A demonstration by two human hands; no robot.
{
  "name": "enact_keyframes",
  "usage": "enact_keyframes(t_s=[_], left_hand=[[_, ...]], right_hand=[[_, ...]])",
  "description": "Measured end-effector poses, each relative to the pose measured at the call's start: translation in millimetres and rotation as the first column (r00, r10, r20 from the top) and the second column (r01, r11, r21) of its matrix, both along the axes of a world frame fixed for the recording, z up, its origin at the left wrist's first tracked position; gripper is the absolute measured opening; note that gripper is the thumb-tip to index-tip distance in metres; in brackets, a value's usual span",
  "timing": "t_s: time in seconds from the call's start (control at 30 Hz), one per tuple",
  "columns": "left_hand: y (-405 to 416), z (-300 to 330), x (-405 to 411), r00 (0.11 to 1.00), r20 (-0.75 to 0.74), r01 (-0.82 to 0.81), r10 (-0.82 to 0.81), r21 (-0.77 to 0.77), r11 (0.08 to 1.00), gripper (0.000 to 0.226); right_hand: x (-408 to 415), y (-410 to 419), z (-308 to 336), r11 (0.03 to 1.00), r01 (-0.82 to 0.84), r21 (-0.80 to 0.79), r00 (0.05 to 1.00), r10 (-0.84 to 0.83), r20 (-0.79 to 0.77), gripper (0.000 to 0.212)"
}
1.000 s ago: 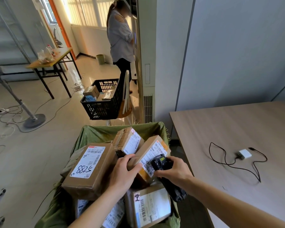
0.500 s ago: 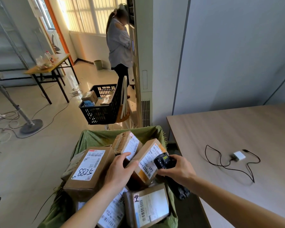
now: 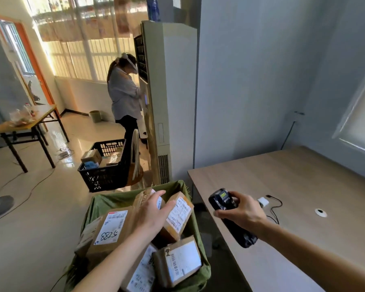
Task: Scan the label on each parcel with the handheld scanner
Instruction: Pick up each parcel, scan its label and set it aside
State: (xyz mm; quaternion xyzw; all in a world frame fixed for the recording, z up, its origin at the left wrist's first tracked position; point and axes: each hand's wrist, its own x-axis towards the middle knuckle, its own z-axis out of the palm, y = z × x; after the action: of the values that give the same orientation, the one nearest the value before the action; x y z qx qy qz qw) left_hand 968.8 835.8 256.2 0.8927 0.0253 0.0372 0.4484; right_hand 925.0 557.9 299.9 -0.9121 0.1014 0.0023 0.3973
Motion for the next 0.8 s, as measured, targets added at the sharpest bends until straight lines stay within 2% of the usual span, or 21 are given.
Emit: enact_keyframes(t_s=[0.13, 0.2, 0.27, 0.37, 0.43, 0.57, 0.8], left_hand=[[-23.2, 24.7, -30.0, 0.991, 0.025, 0.133, -0.132, -0.049, 0.990, 0.057], [-43.5, 39.3, -49.7, 0.976, 0.040, 0.215, -0.214, -0.024, 0.976, 0.060], [-70.0, 55.4, -70.1, 0.953, 0.066, 0.297, -0.297, 0.014, 0.955, 0.060], [-121.9, 85.4, -105.6, 0.893, 0.099, 0.441, -0.440, 0.010, 0.898, 0.062], [-163.7, 105.7, -135.0, 0.838, 0.123, 0.533, -0.531, 0.019, 0.846, 0.065], [-255.5, 139.8, -215.1, 0.723, 0.140, 0.683, -0.677, 0.008, 0.731, 0.062], [-428.5, 180.4, -399.2, 0.409, 0.155, 0.910, -0.900, 0.011, 0.415, 0.055]], right_hand=[[-67.6, -16.3, 30.1, 0.995, 0.095, -0.001, 0.995, -0.095, 0.024, 0.092], [-105.0, -28.3, 46.7, 0.988, 0.153, -0.022, 0.988, -0.153, 0.025, 0.089], [-144.7, -46.5, 64.3, 0.976, 0.214, -0.041, 0.977, -0.213, 0.024, 0.077], [-212.3, -82.2, 92.6, 0.949, 0.297, -0.101, 0.955, -0.296, 0.033, 0.046], [-263.4, -109.3, 109.0, 0.921, 0.369, -0.124, 0.930, -0.365, 0.050, 0.033], [-380.9, -167.3, 137.1, 0.828, 0.537, -0.161, 0.843, -0.532, 0.075, 0.036], [-618.0, -260.2, 166.1, 0.617, 0.764, -0.191, 0.641, -0.760, 0.109, 0.041]])
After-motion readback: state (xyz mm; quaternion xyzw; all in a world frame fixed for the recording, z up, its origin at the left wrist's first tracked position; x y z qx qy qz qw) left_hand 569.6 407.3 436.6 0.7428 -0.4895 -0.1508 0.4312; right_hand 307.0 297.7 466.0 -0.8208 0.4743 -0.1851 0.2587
